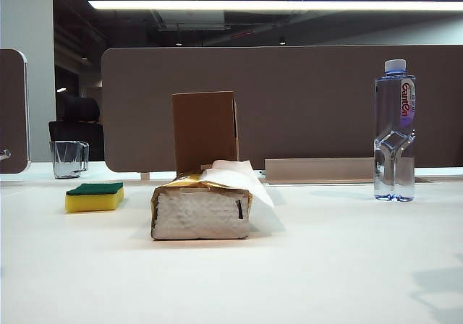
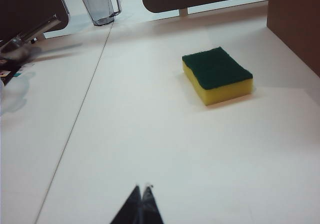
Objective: Move the sponge from left to right to wipe the table, avoiding obstacles on the table, and finally reaching the bottle of mineral water.
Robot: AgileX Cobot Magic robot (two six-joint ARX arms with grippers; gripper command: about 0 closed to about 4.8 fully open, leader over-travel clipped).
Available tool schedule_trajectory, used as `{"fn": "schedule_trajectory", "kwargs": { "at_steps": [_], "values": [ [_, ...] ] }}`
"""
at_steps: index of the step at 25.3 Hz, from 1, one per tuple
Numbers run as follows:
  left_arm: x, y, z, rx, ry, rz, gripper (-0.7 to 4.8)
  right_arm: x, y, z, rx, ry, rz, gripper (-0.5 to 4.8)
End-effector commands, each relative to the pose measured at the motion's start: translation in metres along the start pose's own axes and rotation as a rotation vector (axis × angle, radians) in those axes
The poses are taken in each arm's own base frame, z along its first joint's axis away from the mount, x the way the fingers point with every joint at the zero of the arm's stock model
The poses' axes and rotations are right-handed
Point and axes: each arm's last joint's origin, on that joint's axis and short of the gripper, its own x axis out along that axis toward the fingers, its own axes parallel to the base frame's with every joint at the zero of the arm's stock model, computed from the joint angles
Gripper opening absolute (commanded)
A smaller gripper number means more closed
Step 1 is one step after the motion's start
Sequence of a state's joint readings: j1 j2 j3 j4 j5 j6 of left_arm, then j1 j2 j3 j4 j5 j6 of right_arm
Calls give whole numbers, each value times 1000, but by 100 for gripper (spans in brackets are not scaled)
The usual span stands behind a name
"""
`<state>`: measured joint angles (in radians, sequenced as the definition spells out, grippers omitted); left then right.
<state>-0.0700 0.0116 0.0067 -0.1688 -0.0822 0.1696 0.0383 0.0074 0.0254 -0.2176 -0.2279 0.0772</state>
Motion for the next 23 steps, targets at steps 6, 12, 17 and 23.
{"fn": "schedule_trajectory", "kwargs": {
  "at_steps": [6, 12, 17, 23],
  "values": [
    [0, 0, 0, -6, 3, 4, -6, 0, 0, 1, -5, -13, -4, -6],
    [-2, 0, 6, -101, -28, -41, -5, 0, 0, 1, -1, -13, 1, -6],
    [-5, 0, 16, -153, -64, -89, 129, 0, 0, 2, -1, -16, 1, -6],
    [-11, 2, 32, -178, -119, -127, 234, -1, 0, 4, 22, -27, 3, -6]
  ]
}}
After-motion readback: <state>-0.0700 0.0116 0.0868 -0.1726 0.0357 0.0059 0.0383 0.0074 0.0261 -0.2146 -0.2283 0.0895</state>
